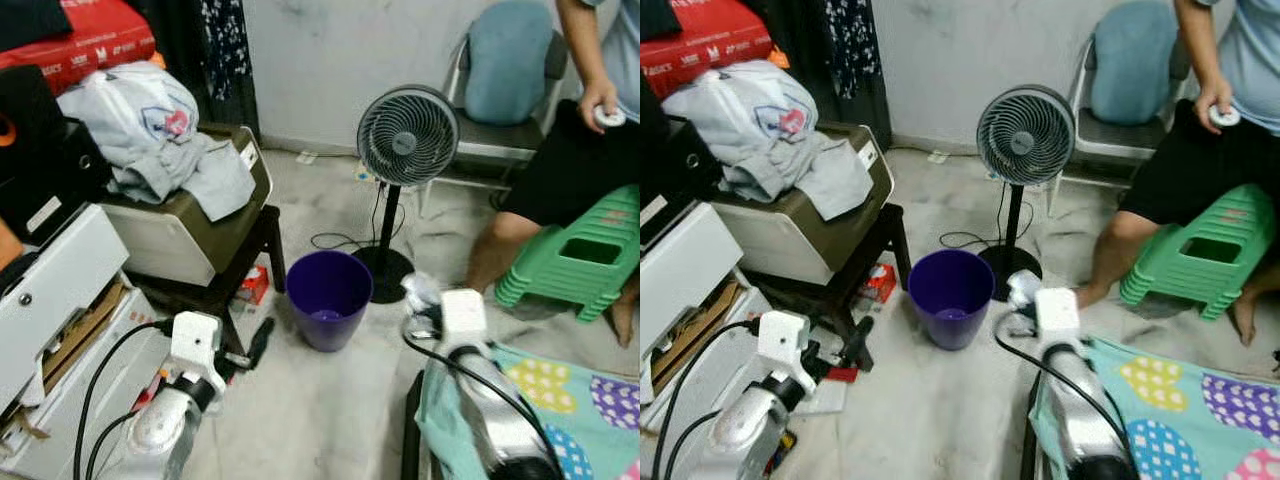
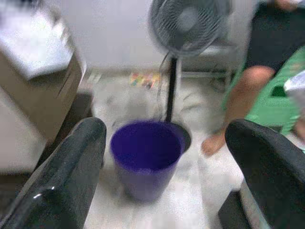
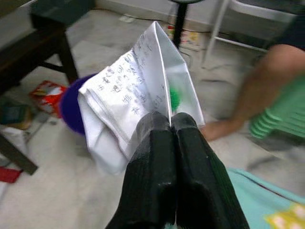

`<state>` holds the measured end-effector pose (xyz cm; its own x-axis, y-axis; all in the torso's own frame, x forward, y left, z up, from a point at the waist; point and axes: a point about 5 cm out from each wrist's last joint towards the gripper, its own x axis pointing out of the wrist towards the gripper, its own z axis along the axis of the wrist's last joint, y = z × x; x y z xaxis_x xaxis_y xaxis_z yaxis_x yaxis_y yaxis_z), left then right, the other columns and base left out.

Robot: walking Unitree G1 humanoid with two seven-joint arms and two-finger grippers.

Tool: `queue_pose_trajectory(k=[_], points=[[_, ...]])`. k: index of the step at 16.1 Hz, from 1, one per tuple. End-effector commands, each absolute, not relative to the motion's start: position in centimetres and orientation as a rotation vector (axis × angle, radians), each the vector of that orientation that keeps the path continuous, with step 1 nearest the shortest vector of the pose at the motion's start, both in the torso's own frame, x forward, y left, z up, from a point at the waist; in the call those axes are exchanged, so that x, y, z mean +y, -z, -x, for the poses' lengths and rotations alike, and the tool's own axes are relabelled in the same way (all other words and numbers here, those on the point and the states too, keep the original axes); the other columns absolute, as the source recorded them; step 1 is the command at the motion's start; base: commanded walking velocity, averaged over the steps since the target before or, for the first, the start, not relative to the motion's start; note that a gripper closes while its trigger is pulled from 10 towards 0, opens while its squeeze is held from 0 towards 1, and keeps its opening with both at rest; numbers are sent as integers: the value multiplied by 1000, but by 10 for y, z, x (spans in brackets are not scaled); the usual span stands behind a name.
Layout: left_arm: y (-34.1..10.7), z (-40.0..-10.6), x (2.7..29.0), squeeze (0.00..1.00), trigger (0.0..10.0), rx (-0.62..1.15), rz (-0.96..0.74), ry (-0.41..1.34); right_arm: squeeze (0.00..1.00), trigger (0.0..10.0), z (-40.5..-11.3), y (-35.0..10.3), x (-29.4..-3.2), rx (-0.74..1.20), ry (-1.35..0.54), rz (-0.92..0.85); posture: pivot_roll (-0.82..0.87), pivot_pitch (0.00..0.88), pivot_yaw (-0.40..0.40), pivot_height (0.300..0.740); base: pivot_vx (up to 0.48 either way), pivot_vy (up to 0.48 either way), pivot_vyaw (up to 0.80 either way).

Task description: Clean up the room

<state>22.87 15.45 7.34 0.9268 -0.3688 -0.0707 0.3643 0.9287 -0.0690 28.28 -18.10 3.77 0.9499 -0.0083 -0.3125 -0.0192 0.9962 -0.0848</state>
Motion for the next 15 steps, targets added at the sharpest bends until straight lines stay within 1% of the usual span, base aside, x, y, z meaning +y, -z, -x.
queue_pose_trajectory(k=[1, 2, 3, 4, 7, 10, 12, 15], points=[[-80, -227, 156, 0, 10000, 70, 39, 382, 0, 10000, -282, -42, -185, 322, 3, 61, -105, 0, 4, 740, 0, 0, 0], [-84, -225, 161, 0, 10000, 62, 41, 359, 0, 10000, -278, -42, -188, 350, 29, 19, -101, 0, 1, 740, 0, 0, 0], [-86, -221, 167, 0, 10000, 71, 38, 329, 0, 10000, -275, -48, -187, 345, 21, 25, -104, 0, -4, 740, 0, 0, 0], [-90, -217, 172, 0, 10000, 77, 79, 320, 0, 10000, -270, -54, -182, 334, -6, 31, -109, 0, -5, 740, 0, 0, 0], [-94, -212, 169, 0, 10000, 102, 69, 349, 0, 10000, -260, -63, -177, 322, -39, 20, -111, 0, -3, 740, 0, 0, 0], [-95, -218, 159, 0, 10000, 101, 81, 352, 0, 10000, -260, -71, -174, 317, -46, -9, -122, 0, 2, 740, 0, 0, 0], [-98, -220, 150, 0, 10000, 97, 90, 385, 0, 10000, -259, -72, -171, 328, -52, -29, -126, 0, 5, 740, 0, 0, -772], [-97, -219, 151, 0, 10000, 109, 104, 398, 0, 10000, -258, -75, -172, 323, -54, -5, -129, 0, 9, 740, 0, 0, -800]])
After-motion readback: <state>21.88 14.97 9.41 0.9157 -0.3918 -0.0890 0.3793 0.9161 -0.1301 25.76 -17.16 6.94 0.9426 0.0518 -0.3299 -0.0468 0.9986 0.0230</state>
